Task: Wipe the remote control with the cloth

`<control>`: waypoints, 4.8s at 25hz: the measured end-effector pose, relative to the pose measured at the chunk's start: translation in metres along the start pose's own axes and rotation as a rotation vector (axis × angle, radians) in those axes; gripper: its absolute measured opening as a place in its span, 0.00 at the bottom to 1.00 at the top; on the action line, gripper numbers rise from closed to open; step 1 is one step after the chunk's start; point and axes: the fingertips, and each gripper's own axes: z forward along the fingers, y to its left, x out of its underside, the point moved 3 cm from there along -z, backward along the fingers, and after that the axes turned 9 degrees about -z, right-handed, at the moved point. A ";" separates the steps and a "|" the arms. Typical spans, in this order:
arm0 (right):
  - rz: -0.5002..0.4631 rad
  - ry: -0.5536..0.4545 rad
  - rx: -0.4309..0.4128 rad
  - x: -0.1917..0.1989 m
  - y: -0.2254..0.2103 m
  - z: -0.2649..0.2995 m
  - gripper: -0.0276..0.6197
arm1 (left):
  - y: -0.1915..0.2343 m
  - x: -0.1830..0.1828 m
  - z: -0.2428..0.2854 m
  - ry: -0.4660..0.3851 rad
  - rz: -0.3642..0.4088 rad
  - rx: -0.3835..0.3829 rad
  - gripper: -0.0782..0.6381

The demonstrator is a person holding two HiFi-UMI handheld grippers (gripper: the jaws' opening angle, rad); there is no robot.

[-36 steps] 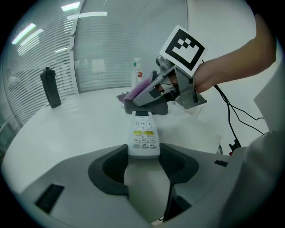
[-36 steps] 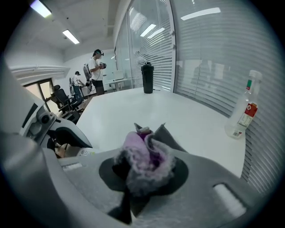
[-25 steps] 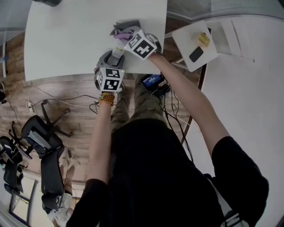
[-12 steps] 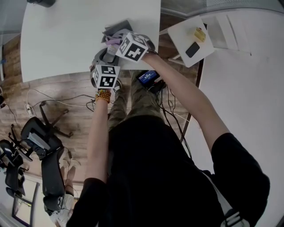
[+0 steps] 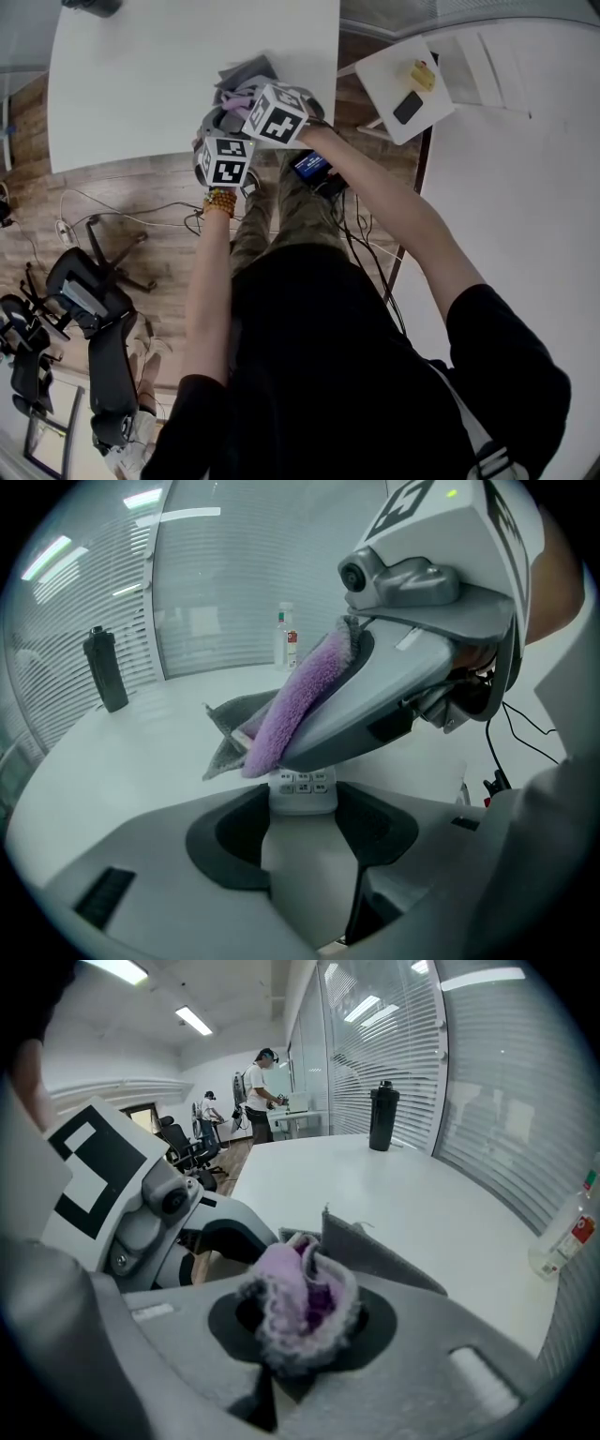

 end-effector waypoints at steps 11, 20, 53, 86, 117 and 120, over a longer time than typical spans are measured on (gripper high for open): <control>0.125 -0.113 -0.458 0.001 0.024 -0.009 0.13 | 0.003 0.001 0.000 0.002 -0.003 -0.002 0.43; 0.244 -0.291 -0.051 0.016 -0.100 -0.077 0.13 | 0.003 0.002 -0.003 -0.003 -0.002 -0.001 0.43; 0.138 0.051 0.018 0.020 -0.046 -0.002 0.13 | 0.002 -0.001 0.003 0.003 -0.006 0.007 0.43; 0.097 -0.313 -0.623 -0.043 0.031 -0.076 0.13 | 0.002 -0.001 0.002 -0.002 -0.002 0.006 0.43; 0.274 -0.085 0.072 0.071 -0.137 -0.031 0.13 | 0.002 0.001 0.000 -0.007 -0.006 -0.004 0.43; 0.316 -0.151 0.163 0.067 -0.159 -0.057 0.13 | 0.001 0.001 0.001 -0.005 -0.006 -0.002 0.43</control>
